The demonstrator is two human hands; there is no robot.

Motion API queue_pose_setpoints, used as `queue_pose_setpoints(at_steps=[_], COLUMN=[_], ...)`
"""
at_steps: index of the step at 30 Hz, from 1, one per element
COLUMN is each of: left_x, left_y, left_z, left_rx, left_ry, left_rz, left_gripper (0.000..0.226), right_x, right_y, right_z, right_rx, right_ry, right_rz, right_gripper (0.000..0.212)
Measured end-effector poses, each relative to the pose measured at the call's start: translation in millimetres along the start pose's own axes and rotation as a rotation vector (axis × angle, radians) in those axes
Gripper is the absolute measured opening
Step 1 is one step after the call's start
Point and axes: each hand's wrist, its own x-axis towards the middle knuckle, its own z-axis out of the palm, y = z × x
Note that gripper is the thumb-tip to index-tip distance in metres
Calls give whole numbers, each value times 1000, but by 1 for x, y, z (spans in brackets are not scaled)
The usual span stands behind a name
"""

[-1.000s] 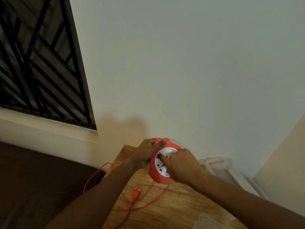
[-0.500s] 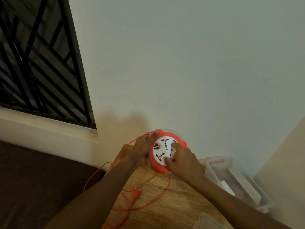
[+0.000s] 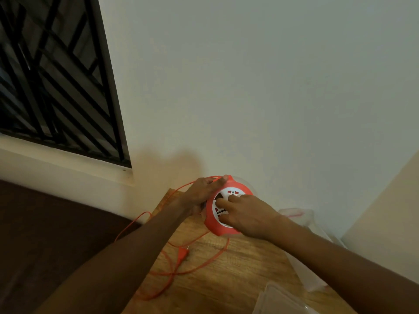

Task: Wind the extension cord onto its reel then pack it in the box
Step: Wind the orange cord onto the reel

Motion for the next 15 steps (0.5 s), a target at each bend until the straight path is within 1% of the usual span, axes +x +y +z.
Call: queue_pose_setpoints(at_steps=[1,4,6,8,10,11,13,14,15], left_x=[1,1,3,3,2,1,1,1,2], left_y=[2,6,5,1,-4,-7,-11,-11,-10], left_z=[1,0,-1,-1,2,4,9,10,11], left_rx=[7,27,33,44,36,6,-45,-37,-14], left_ry=[0,7,15,10,-3,-14,-28,-11,13], left_rz=[0,7,8,5,7,15,37,44,53], left_gripper=[61,54,49,49,52,57,68,67,62], right_x=[1,5,9,14,19,20,19,18,17], right_y=[-2,-3,-3,-6,-7,-4,6,10,13], right_z=[1,9,12,10,4,2,0,1,2], right_rx=[-3,29,38,21,66,105,164,198,223], right_ry=[1,-18,-53,-72,1,67,174,175,168], right_rz=[14,120,163,173,231,300,465,551,622], right_gripper=[44,65,73,68,53,46,47,49,50])
